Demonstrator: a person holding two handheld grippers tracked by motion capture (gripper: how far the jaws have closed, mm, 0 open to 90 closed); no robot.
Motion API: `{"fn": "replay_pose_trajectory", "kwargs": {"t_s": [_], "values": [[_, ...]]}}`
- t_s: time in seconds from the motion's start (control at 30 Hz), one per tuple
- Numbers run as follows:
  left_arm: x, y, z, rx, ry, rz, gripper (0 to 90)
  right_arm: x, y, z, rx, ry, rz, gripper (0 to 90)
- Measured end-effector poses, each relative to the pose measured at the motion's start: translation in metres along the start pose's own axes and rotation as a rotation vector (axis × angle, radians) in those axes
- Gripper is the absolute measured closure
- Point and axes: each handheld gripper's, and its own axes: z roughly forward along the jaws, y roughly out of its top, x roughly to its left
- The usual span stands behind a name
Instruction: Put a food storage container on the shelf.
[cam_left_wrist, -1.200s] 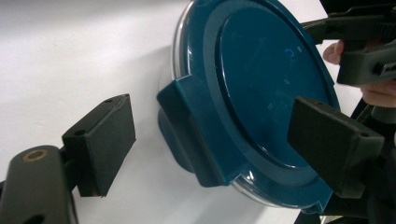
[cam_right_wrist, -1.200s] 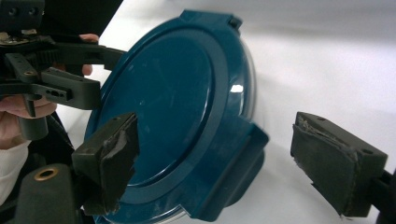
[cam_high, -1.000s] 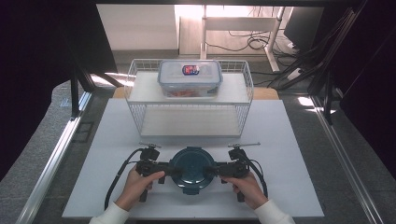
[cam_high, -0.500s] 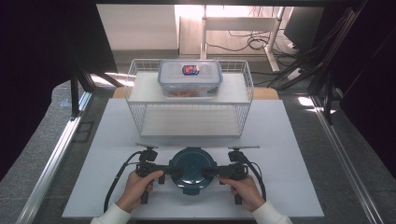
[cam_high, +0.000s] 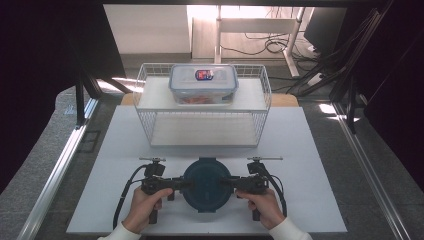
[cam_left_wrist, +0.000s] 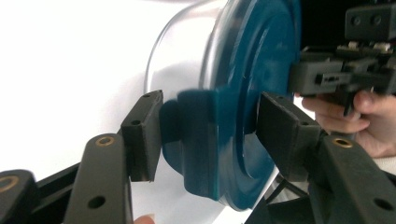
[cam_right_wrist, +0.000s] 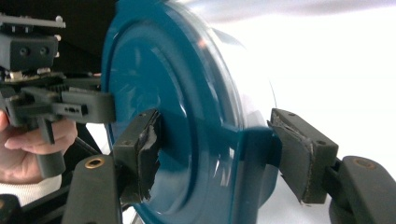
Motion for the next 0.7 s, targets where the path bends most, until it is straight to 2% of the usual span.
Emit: {"fn": "replay_pose_trajectory", "kwargs": {"t_s": [0.13,0.3,0.63,0.7], "values": [[-0.001,-0.001,0.002,0.004,-0.008,0.003,42.4,0.001,0.001,-0.004,-0.009,-0.012,-0.027,34.4],[-0.005,0.0,-0.003,-0.023,-0.021,0.019,43.6,0.003,0.003,-0.008,-0.022,-0.002,-0.048,34.4],[-0.016,0.003,-0.014,-0.057,-0.021,0.072,43.8,0.017,0.007,-0.018,-0.046,-0.002,-0.118,34.6],[-0.019,0.004,-0.016,-0.066,-0.017,0.081,43.7,0.019,0.008,-0.019,-0.047,0.0,-0.119,34.6]]}}
